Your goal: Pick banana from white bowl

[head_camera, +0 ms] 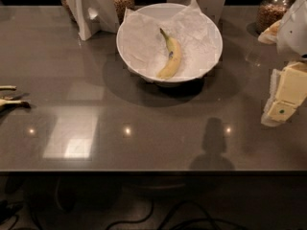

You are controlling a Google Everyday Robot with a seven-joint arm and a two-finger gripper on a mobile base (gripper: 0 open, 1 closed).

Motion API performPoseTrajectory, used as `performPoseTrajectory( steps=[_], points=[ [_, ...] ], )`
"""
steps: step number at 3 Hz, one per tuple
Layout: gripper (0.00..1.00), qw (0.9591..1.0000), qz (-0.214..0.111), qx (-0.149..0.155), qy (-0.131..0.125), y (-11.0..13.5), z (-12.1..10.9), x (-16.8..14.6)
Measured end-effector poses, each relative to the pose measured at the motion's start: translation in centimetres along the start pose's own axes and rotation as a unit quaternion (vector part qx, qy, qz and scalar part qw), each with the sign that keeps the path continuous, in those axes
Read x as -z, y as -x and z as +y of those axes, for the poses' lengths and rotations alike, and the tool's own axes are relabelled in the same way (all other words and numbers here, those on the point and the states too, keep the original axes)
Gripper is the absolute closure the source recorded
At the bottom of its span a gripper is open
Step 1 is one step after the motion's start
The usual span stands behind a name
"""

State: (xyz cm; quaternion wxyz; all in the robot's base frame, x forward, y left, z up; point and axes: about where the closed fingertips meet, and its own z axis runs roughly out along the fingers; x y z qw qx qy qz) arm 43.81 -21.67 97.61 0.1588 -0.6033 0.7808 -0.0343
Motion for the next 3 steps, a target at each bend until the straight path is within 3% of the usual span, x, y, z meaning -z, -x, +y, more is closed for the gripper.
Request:
performPoseTrajectory(
  steps=[2,3],
  points=[
    [0.00,0.9999,-0.006,0.011,-0.008,0.5,-0.5,-0.1],
    [0.00,0.9984,-0.028,0.045,-0.019,2.1,-2.5,-0.9]
  ],
)
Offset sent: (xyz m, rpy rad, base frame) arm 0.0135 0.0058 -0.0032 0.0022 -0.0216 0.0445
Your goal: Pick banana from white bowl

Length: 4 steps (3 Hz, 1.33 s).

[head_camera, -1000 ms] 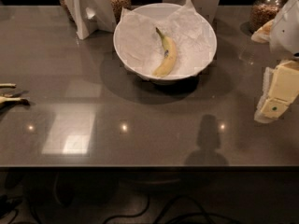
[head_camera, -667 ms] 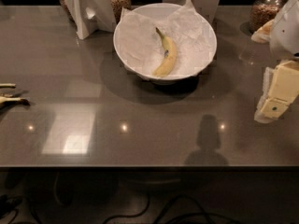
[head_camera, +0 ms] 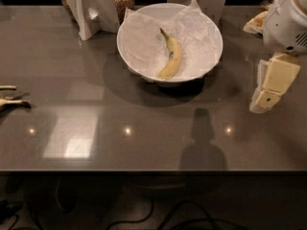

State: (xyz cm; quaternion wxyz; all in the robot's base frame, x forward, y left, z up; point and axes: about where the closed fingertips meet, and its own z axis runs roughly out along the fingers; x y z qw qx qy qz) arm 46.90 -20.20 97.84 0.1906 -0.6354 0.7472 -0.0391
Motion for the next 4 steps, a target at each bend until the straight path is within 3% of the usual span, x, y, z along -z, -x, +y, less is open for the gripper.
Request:
performPoseTrajectory(
  steps=[1,2,3,4],
  points=[
    [0.00,0.9977,-0.033,0.058,-0.015,2.2,-3.0,-1.2],
    [0.00,0.9886,-0.071,0.131,-0.018,4.8,-6.5,-3.0],
    [0.00,0.9728,-0.129,0.190,-0.027,8.0,-11.8,-5.7],
    [0.00,0.9728,-0.129,0.191,-0.026,8.0,-11.8,-5.8]
  ],
)
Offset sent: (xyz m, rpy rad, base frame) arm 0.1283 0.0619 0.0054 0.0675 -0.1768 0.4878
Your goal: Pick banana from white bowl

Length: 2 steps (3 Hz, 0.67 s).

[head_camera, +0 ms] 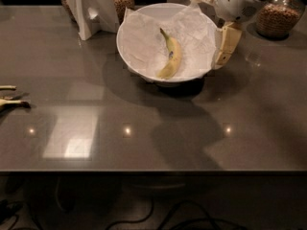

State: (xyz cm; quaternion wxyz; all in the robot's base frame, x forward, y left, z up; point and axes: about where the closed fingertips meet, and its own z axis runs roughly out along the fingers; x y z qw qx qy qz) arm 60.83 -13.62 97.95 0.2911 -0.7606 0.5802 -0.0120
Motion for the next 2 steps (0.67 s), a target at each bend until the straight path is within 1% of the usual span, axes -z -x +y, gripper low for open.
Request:
performPoseTrajectory(
  steps=[1,2],
  points=[
    [0.00,0.9990,0.005,0.045,0.001,0.3,-0.8,-1.0],
    [0.00,0.9916,0.005,0.129,-0.007,0.6,-2.3,-3.0]
  ],
)
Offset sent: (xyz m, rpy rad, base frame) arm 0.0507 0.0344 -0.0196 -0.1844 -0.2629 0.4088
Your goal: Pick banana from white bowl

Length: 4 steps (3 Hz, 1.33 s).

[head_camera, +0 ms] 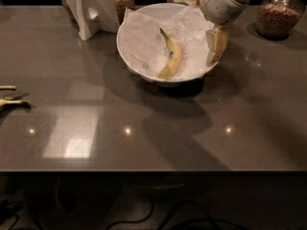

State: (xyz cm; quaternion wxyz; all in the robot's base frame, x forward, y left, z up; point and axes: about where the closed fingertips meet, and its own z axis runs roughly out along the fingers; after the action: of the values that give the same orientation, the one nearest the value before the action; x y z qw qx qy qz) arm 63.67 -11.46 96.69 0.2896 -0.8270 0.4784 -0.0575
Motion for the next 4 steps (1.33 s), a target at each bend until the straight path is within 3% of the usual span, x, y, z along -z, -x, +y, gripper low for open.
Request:
performPoseTrajectory(
  steps=[1,2,3,4],
  points=[
    [0.00,0.9949,-0.030,0.096,-0.010,1.3,-1.6,-1.8],
    [0.00,0.9903,-0.029,0.135,-0.011,1.3,-1.6,-1.9],
    [0.00,0.9903,-0.029,0.135,-0.011,1.3,-1.7,-1.9],
    [0.00,0.9811,0.004,0.193,-0.011,1.2,-3.2,-3.1]
  ],
)
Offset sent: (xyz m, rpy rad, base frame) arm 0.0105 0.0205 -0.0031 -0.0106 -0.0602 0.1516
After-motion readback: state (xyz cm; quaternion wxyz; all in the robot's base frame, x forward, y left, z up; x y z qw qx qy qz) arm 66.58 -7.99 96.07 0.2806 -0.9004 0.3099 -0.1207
